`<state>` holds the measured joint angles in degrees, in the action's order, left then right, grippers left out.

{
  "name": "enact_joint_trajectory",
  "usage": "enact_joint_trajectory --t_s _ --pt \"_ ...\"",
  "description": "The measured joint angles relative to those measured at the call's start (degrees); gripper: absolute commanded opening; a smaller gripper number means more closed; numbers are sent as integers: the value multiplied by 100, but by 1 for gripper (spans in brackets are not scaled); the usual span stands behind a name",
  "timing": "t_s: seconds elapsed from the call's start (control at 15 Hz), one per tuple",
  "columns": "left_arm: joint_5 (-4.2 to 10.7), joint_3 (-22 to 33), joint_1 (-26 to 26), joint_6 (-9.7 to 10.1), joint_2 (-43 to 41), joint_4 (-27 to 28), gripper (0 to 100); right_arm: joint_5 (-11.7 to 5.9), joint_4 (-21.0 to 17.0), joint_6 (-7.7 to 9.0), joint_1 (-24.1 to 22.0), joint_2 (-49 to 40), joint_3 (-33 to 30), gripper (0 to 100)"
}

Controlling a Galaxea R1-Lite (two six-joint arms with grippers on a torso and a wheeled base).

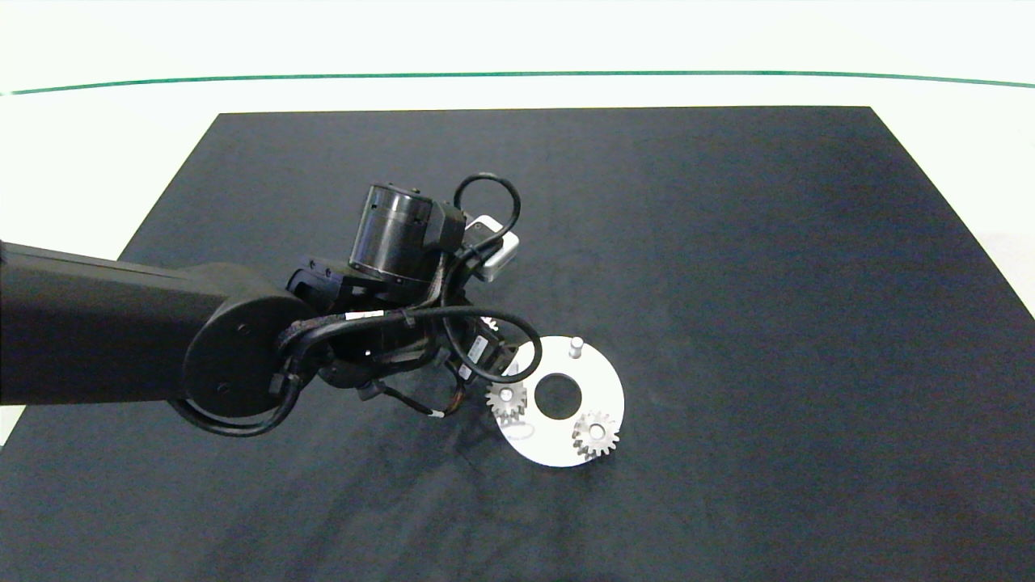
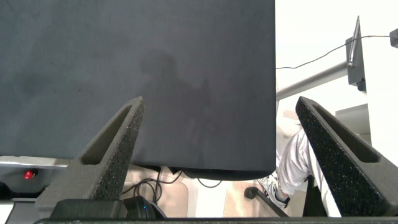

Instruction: Install three planetary gears onto the carrier pins

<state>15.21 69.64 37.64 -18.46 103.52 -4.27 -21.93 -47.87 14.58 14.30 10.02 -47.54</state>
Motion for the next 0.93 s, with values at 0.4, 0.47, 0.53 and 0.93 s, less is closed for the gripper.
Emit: enact_joint_trajectory --t_s 0.4,0.47,0.53,0.93 --pt "-4 -77 -11 -23 85 -35 85 0 0 0 0 0 -17 100" --pt "-4 -94 -16 -28 96 -30 83 0 0 0 0 0 -17 100" --pt "-4 -101 -22 -33 108 -33 82 0 0 0 0 0 -17 100" --pt "-9 -105 -30 -50 152 -33 70 0 0 -2 22 0 -17 100"
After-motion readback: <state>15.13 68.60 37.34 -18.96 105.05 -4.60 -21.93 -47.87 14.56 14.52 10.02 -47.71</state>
